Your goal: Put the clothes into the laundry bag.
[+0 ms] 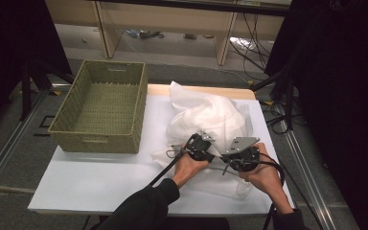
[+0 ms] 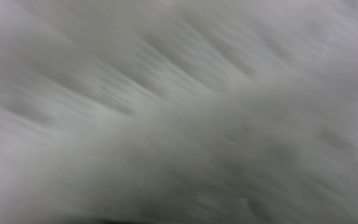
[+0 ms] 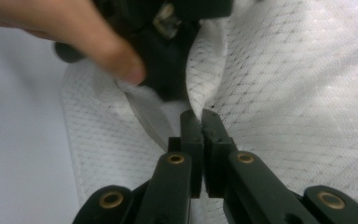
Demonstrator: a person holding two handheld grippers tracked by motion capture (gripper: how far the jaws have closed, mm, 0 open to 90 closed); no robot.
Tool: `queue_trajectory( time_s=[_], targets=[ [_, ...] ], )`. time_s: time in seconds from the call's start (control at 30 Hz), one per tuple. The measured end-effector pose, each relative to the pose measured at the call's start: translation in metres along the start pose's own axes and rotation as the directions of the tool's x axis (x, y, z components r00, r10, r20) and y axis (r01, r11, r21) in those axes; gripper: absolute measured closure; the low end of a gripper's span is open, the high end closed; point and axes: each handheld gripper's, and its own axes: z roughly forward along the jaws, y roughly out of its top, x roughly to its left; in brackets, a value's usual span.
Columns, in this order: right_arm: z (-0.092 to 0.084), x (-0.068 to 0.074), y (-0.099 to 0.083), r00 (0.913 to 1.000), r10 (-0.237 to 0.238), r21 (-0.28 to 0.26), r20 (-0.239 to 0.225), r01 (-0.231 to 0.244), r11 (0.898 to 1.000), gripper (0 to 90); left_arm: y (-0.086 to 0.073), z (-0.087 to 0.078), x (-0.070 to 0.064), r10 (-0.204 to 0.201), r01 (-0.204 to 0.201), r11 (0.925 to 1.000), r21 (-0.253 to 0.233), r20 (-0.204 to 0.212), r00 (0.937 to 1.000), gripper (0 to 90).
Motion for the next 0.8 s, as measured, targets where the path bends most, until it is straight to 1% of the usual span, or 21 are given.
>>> queue_trajectory(
  time_s=[0.03, 0.07, 0.1, 0.13, 0.17, 0.23, 0.27, 0.3, 0.33, 0.37, 0.4, 0.43, 0.47, 0.5, 0.6, 0.63, 0.67, 0.7, 0.73, 0.77, 0.8],
  targets=[
    [-0.001, -0.001, 0.000, 1.0000, 0.001, 0.010, -0.004, -0.001, 1.000, 90.0, 0.004, 0.003, 0.000, -0.037, 0.036, 0.9983, -0.045, -0.026, 0.9990, 84.7],
    [-0.001, -0.001, 0.000, 1.0000, 0.001, 0.010, -0.004, -0.001, 1.000, 90.0, 0.004, 0.003, 0.000, -0.037, 0.036, 0.9983, -0.045, -0.026, 0.9990, 85.4],
    [-0.001, -0.003, -0.001, 0.9998, -0.017, 0.009, -0.006, 0.017, 1.000, 90.0, 0.013, 0.008, 0.001, -0.011, -0.003, 0.9933, -0.116, -0.123, 0.9923, 85.7],
    [-0.001, -0.002, -0.001, 1.0000, -0.007, 0.007, -0.004, 0.007, 1.000, 90.0, 0.016, 0.010, 0.002, 0.001, -0.017, 0.9933, -0.115, -0.135, 0.9909, 85.5],
    [-0.001, -0.002, -0.001, 1.0000, -0.003, 0.006, -0.007, 0.003, 1.000, 90.0, 0.016, 0.014, 0.004, -0.010, -0.005, 0.9937, -0.112, -0.130, 0.9914, 84.6],
    [0.000, -0.004, -0.002, 1.0000, -0.001, 0.005, -0.009, 0.001, 1.000, 90.0, 0.015, 0.015, 0.007, 0.004, -0.014, 0.9963, -0.084, -0.116, 0.9933, 80.8],
    [0.001, -0.005, -0.003, 1.0000, -0.005, 0.010, -0.006, 0.005, 1.000, 90.0, 0.014, 0.013, 0.006, 0.008, -0.017, 0.9960, -0.087, -0.105, 0.9945, 78.5],
    [0.002, -0.005, -0.004, 0.9999, -0.010, 0.018, -0.004, 0.010, 1.000, 90.0, 0.011, 0.009, 0.004, 0.021, -0.027, 0.9971, -0.071, -0.092, 0.9955, 71.6],
    [0.003, -0.005, -0.006, 0.9999, -0.003, 0.020, -0.010, 0.003, 1.000, 90.0, 0.009, 0.002, 0.002, 0.041, -0.042, 0.9989, -0.021, -0.061, 0.9973, 60.6],
    [0.004, -0.006, -0.007, 0.9999, -0.009, 0.022, -0.005, 0.009, 1.000, 90.0, 0.007, -0.007, -0.001, 0.070, -0.069, 0.9973, 0.026, -0.039, 0.9968, 49.5],
    [0.005, -0.006, -0.007, 0.9999, -0.009, 0.023, -0.011, 0.009, 1.000, 90.0, 0.003, -0.019, -0.003, 0.107, -0.106, 0.9937, 0.037, -0.044, 0.9933, 45.3],
    [0.006, -0.006, -0.007, 0.9999, -0.009, 0.023, -0.013, 0.010, 1.000, 90.0, -0.002, -0.032, -0.005, 0.131, -0.130, 0.9905, 0.044, -0.034, 0.9907, 42.4],
    [0.006, -0.005, -0.007, 0.9998, -0.005, 0.025, -0.018, 0.006, 1.000, 90.0, -0.005, -0.046, -0.005, 0.144, -0.143, 0.9877, 0.063, -0.003, 0.9896, 39.4],
    [0.006, -0.004, -0.007, 0.9998, 0.007, 0.031, -0.021, -0.006, 0.999, 90.0, -0.010, -0.064, -0.002, 0.149, -0.149, 0.9868, 0.064, 0.003, 0.9888, 38.6],
    [0.008, -0.002, -0.004, 0.9995, -0.012, 0.024, -0.028, 0.013, 1.000, 90.0, -0.022, -0.100, 0.012, 0.196, -0.194, 0.9800, 0.043, -0.045, 0.9796, 38.5],
    [0.008, -0.001, -0.004, 0.9992, -0.014, 0.016, -0.036, 0.014, 1.000, 90.0, -0.028, -0.109, 0.020, 0.222, -0.218, 0.9748, 0.046, -0.085, 0.9714, 38.5],
    [0.007, 0.000, -0.003, 0.9995, -0.004, 0.022, -0.031, 0.004, 1.000, 89.9, -0.033, -0.117, 0.030, 0.252, -0.245, 0.9673, 0.063, -0.122, 0.9601, 37.4],
    [0.008, -0.001, -0.004, 0.9996, -0.017, 0.027, -0.020, 0.018, 0.999, 89.9, -0.040, -0.121, 0.039, 0.210, -0.204, 0.9772, 0.058, -0.136, 0.9681, 36.1],
    [0.008, -0.001, -0.004, 0.9996, -0.018, 0.026, -0.022, 0.019, 0.999, 89.9, -0.046, -0.126, 0.049, 0.170, -0.161, 0.9838, 0.080, -0.123, 0.9778, 34.9],
    [0.008, -0.001, -0.003, 0.9997, -0.008, 0.028, -0.022, 0.009, 1.000, 89.9, -0.052, -0.130, 0.057, 0.130, -0.121, 0.9896, 0.078, -0.124, 0.9837, 34.6],
    [0.008, -0.001, -0.003, 0.9998, -0.006, 0.028, -0.021, 0.006, 1.000, 89.9, -0.057, -0.133, 0.064, 0.120, -0.109, 0.9906, 0.082, -0.134, 0.9838, 34.2]
  ],
)
